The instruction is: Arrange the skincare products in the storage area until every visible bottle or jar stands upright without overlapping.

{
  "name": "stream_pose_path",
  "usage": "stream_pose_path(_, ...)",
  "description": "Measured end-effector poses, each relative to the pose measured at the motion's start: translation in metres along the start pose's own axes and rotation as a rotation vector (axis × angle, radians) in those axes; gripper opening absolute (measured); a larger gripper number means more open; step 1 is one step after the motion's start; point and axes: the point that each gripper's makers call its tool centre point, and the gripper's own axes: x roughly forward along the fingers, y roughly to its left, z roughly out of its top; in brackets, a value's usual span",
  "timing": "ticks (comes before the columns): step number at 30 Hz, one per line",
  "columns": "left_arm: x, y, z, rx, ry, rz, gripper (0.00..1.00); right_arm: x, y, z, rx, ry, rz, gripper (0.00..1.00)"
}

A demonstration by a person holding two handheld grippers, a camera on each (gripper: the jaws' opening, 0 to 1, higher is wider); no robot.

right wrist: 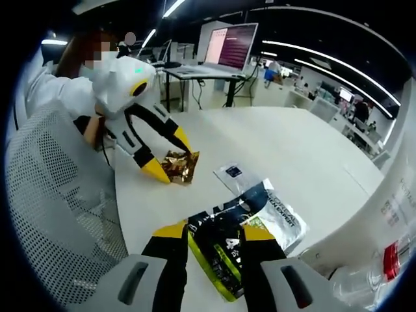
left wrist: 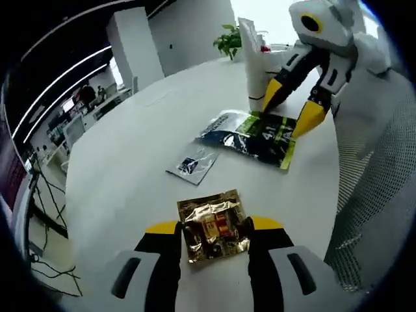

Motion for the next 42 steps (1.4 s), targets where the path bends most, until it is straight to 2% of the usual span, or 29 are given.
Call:
stream_pose_path(7,0.003,-0.008,0.019,0.302,-0.057,0.027,0.38,0.002,0.007,-0.002,-0.017,0.010,0.022,0.24)
stream_pose_path(9,0.003,-0.011,0.022,0.356,-0.065,0.027,0.38,0.003,0.008,-0.002,-0.015,0.009,0.025,0.24)
stream_pose_path(15,0.003,-0.013,0.027,0.394,-0.087,0.027,0.38,0.004,0.011,-0.003,-0.012,0.011,0.037,0.24)
stream_pose_path(23,0.002,-0.011,0.032,0.457,-0.084,0.038,0.38,0.004,0.011,-0.002,-0.007,0.006,0.039,0.24)
stream_pose_path(27,-0.004,-0.009,0.046,0.423,-0.141,0.047,0.37,0.004,0.020,0.008,0.105,-0.048,0.094,0.23)
stream_pose_path(31,-0.007,-0.009,0.055,0.446,-0.158,0.046,0.37,0.004,0.017,0.013,0.097,-0.069,0.083,0.21)
stream_pose_path(34,-0.012,-0.015,0.072,0.449,-0.214,0.028,0.37,0.003,0.020,0.019,0.170,-0.101,0.115,0.20)
stream_pose_path(35,-0.014,-0.022,0.082,0.465,-0.250,0.009,0.37,0.001,0.021,0.025,0.201,-0.129,0.132,0.19)
stream_pose_path(38,-0.015,-0.030,0.093,0.538,-0.265,-0.005,0.37,-0.004,0.020,0.041,0.318,-0.211,0.170,0.15)
stream_pose_path(40,-0.014,-0.033,0.098,0.551,-0.269,-0.011,0.37,-0.007,0.017,0.041,0.353,-0.220,0.173,0.14)
stream_pose_path(42,-0.015,-0.036,0.105,0.560,-0.291,-0.014,0.38,-0.009,0.017,0.040,0.348,-0.214,0.170,0.09)
